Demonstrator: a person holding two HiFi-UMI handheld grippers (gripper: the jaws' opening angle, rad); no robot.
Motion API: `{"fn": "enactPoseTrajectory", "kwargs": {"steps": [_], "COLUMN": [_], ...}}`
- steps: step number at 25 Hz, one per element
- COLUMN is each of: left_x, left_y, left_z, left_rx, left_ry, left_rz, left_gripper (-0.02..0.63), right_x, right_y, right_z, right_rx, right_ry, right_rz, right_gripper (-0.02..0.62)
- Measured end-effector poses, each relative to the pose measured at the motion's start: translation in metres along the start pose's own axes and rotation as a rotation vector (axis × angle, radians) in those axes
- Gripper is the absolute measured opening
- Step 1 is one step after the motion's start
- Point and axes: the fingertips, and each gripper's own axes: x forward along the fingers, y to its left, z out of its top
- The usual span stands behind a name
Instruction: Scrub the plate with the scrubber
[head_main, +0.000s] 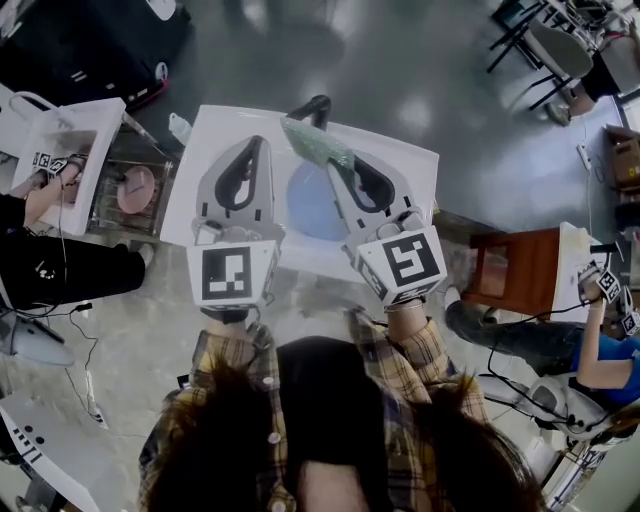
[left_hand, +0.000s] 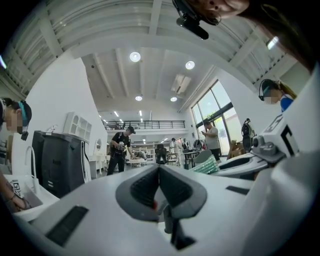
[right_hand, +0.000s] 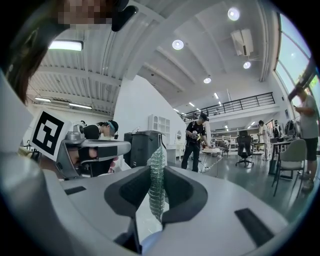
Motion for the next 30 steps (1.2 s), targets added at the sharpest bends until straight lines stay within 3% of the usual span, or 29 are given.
{"fn": "enactPoseTrajectory", "kwargs": {"steps": [14, 30], "left_x": [0.054, 0.083], "left_y": [0.003, -0.010], "left_z": [-0.014, -0.027], "left_rx": [0.010, -0.007], "left_ry": [0.029, 0.036], "left_rz": [-0.065, -0.264], "left_gripper": [0.015, 0.015], "right_x": [0.027, 0.031], "right_y": [-0.044, -0.052], "right_z": [-0.005, -0.018], "right_rx": [0.014, 0.032], "right_ry": [0.014, 0.068], "right_rz": [-0.062, -0.201], "right_gripper": [0.091, 0.091]}}
